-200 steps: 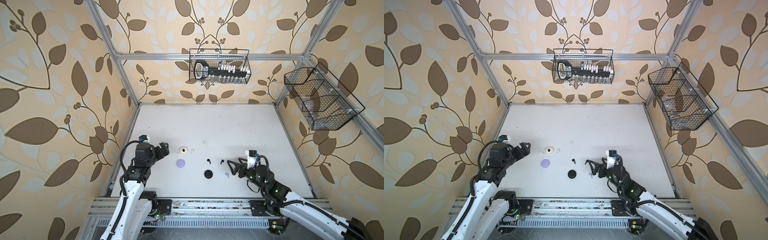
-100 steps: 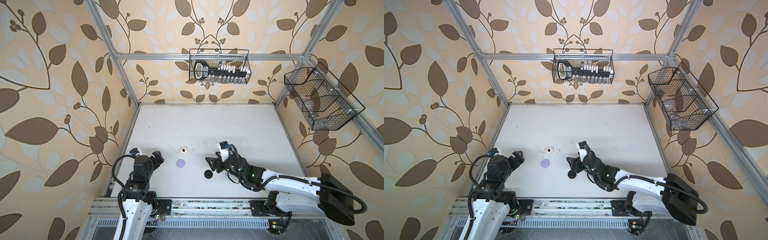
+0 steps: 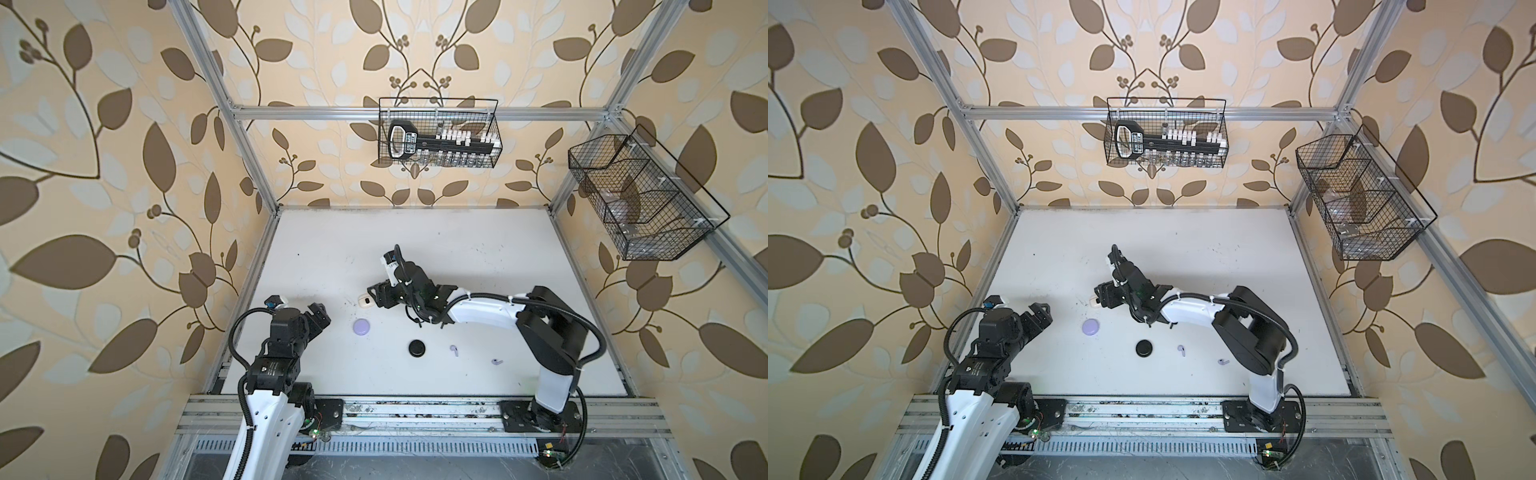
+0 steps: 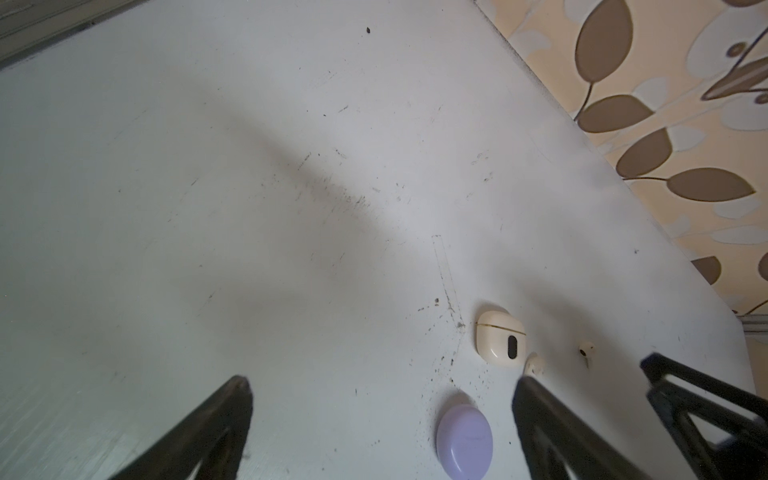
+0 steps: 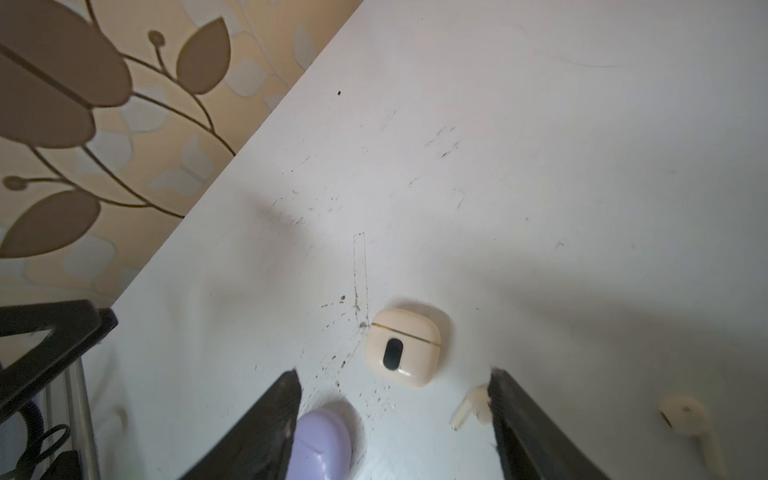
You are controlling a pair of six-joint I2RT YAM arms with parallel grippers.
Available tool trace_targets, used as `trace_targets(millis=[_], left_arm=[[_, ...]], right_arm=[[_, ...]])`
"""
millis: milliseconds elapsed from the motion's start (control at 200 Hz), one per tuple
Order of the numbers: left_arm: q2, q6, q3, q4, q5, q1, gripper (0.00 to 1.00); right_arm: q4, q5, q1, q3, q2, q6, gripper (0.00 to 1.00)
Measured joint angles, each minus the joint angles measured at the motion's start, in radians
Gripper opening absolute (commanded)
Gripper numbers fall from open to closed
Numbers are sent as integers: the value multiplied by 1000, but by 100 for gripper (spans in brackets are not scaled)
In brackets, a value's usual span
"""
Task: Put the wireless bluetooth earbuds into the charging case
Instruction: 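Reach the right gripper across to the cream charging case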
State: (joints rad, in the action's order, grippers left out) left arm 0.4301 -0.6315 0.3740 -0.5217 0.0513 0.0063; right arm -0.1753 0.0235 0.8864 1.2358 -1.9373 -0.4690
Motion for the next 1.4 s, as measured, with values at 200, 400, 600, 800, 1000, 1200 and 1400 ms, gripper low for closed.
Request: trace_targets(millis=[200,400,600,800,1000,1200,1400], left_arm=[[-8,0,0,1,-1,0,99],[-23,0,0,2,-10,0,99],[-24,0,0,2,-18,0,99],[-24,0,0,2,-19,0,99],[-25,0,0,2,-19,0,99],[-26,0,0,2,-19,0,99],[-29,0,0,2,-22,0,99]], right_arm=[[84,-48,-13,182,-165,5,78],[133,-86,-24,280,-257,7,78],[140,-119,-25,291,-292,10,81],[137,-146,-19,291,-298,10,83],[88,-146,9,257,-296,10,79],[39,-125,27,140,-235,7,76],[32,-73,57,63,-171,13,75]])
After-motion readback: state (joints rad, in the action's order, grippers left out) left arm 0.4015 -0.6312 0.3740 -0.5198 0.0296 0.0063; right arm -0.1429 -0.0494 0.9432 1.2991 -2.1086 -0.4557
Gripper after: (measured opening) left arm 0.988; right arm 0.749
